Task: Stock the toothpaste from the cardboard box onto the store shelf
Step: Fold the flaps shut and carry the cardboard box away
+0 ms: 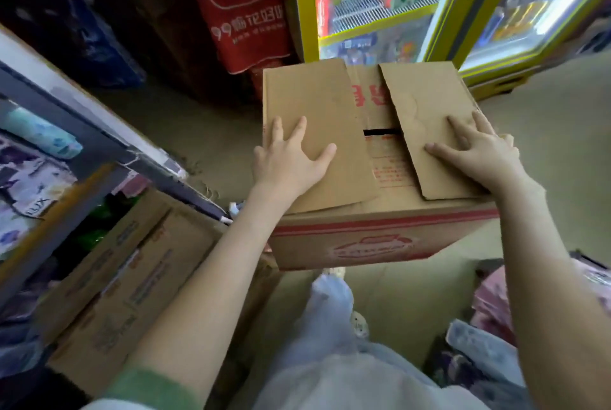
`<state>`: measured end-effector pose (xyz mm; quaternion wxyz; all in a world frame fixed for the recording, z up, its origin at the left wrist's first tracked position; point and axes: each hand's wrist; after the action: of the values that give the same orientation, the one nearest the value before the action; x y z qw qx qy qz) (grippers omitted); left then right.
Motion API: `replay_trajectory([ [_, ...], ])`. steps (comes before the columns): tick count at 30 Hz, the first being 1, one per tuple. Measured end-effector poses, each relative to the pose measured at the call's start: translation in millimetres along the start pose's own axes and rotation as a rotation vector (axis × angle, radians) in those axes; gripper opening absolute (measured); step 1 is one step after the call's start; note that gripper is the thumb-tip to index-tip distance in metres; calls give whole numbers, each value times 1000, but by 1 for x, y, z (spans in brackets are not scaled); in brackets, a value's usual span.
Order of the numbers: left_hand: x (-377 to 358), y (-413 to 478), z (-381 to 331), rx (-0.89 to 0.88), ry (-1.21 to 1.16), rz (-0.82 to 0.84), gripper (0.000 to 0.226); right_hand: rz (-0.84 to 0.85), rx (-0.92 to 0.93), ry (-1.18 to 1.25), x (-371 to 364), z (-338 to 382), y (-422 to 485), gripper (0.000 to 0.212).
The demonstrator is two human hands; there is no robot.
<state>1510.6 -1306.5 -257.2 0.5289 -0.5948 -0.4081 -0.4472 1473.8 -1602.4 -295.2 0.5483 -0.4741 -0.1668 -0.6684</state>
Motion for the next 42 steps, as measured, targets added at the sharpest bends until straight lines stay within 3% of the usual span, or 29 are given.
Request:
replay_trajectory([
  [4,-19,61,-21,-111,22,63,82,-9,-127,79,-21,-31,31,86],
  [13,-44,170,-82,-370,77,131,88,-144,-392,207,-36,-79,70,82],
  [24,-64,229,-159,-539,132,150,90,-210,-525,158,-11,-129,100,84],
  [27,-69,247,-188,-620,151,249,91,-227,-580,170,-8,-156,106,84],
  [33,-89,296,-277,-733,154,441,98,-213,-684,200,12,-226,135,87],
  [42,-105,357,-470,-979,242,345,96,-367,-899,419,57,-327,170,89],
])
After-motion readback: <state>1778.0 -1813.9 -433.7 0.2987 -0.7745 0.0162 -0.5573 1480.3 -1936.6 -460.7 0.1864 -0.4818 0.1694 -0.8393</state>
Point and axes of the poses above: each hand's wrist, its own y-axis towards the middle knuckle, its own x-axis out of the back of the hand, z = x × y, and after that the axes turned 12 degrees about y, right-handed
